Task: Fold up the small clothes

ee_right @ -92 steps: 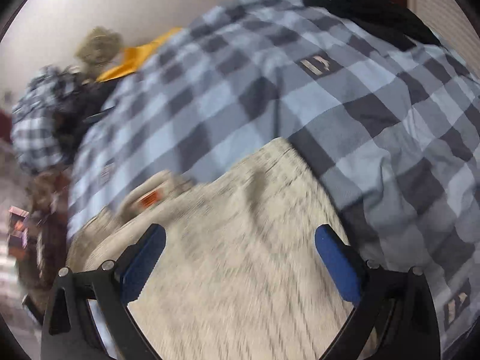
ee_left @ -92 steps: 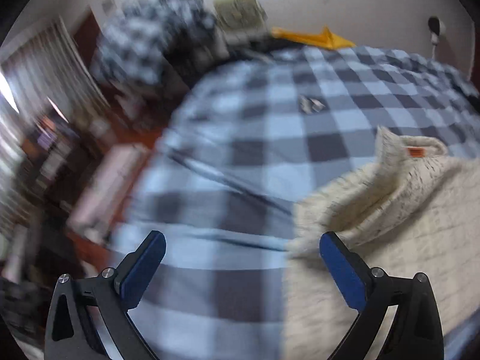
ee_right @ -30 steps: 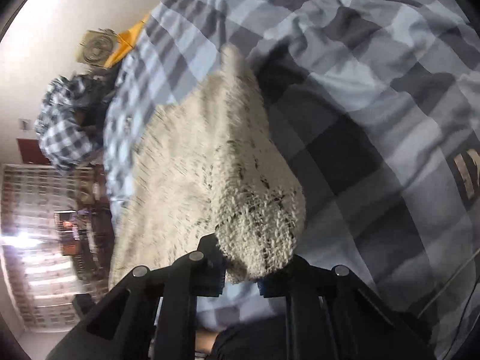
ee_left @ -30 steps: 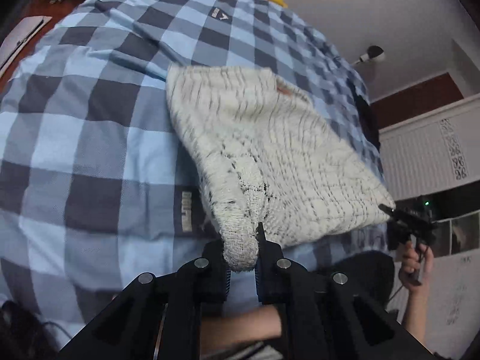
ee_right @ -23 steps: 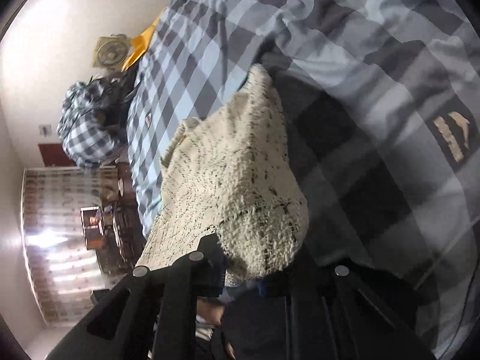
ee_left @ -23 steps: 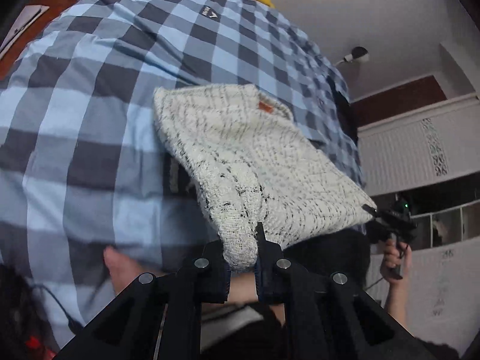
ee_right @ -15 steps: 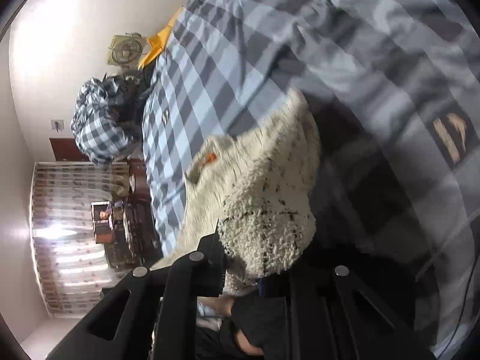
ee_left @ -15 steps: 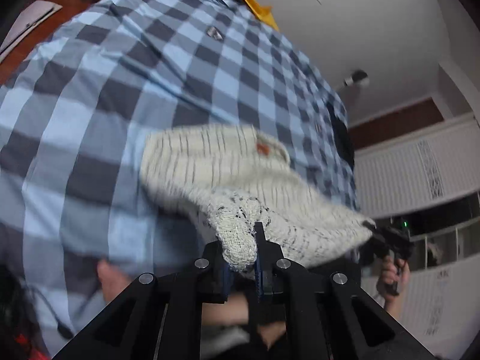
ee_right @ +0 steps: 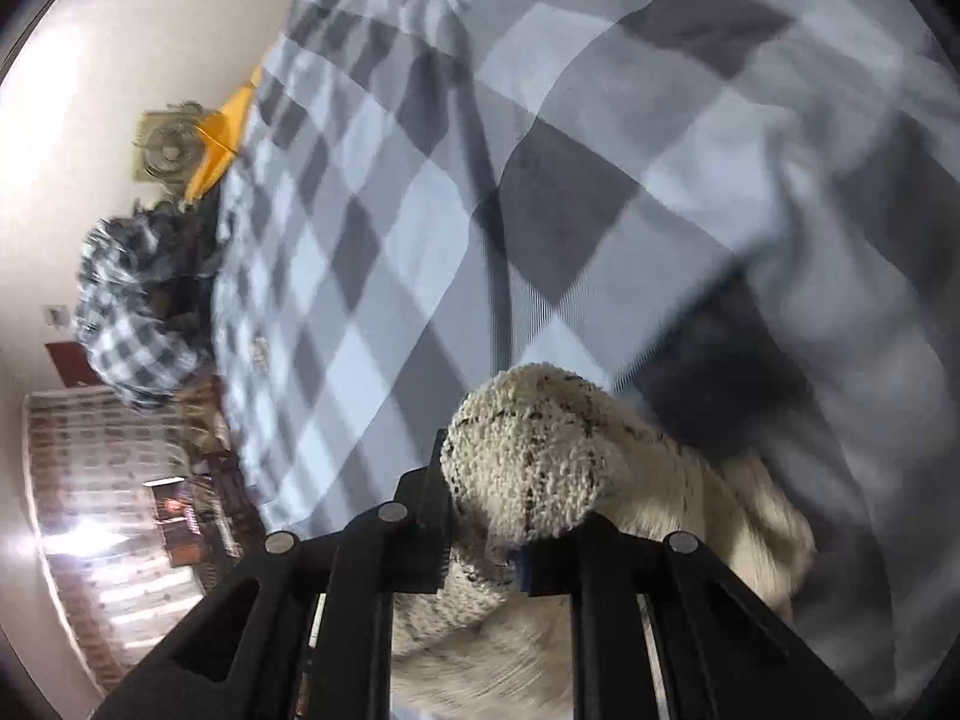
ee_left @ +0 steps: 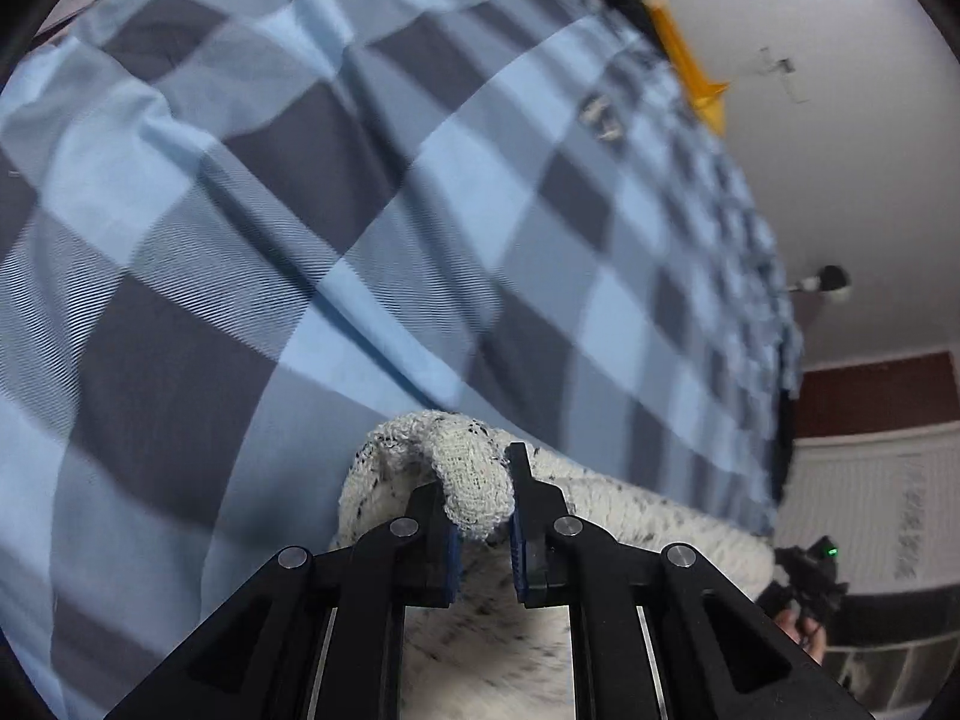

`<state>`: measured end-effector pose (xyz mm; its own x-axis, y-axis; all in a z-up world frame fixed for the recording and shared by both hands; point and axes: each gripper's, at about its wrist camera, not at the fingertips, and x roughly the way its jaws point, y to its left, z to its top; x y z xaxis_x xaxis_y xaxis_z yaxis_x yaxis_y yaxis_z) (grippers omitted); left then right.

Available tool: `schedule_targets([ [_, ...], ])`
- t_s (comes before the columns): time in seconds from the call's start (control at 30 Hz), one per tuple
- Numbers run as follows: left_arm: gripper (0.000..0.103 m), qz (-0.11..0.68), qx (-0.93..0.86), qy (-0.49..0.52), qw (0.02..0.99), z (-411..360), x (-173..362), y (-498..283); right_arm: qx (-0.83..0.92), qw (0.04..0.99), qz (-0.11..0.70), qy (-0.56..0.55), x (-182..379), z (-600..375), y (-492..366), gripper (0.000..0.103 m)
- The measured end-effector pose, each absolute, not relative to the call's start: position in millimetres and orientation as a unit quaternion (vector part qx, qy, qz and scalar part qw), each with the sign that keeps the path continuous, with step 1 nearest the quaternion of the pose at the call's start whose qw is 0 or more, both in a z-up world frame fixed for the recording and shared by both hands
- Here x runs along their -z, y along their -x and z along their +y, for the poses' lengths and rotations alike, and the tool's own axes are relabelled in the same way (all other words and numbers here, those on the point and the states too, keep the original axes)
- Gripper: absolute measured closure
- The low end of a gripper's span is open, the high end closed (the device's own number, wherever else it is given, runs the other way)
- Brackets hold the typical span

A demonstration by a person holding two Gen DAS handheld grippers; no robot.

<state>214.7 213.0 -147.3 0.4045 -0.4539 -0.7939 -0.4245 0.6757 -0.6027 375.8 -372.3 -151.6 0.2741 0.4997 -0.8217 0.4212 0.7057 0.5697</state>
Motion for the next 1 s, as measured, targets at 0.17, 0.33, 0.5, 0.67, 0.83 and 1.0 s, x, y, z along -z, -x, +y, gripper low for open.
schedule_targets([
  [0.17,0.089,0.569,0.022,0.407,0.714,217,164,-226,-0.050,0.679,0.629,-0.374,190,-364,-393,0.087],
  [0.33,0.069,0.590,0.048,0.362,0.720,228,124,-218,-0.055,0.647,0.623,-0.436,165,-397,-385,0.057],
  [0.5,0.000,0.528,-0.061,0.309,0.789,273,48,-192,0.000,0.745,0.569,-0.347,63,-419,-358,0.022],
  [0.67,0.000,0.501,-0.102,0.193,0.837,239,1,-144,-0.030,0.816,0.552,-0.166,-10,-344,-287,0.013],
  [0.83,0.000,0.497,-0.059,0.120,0.857,141,8,-112,-0.116,0.837,0.530,-0.070,-7,-228,-216,0.009],
  [1.0,0.002,0.523,0.056,0.094,0.845,44,65,-123,-0.193,0.817,0.543,0.006,60,-137,-215,0.009],
])
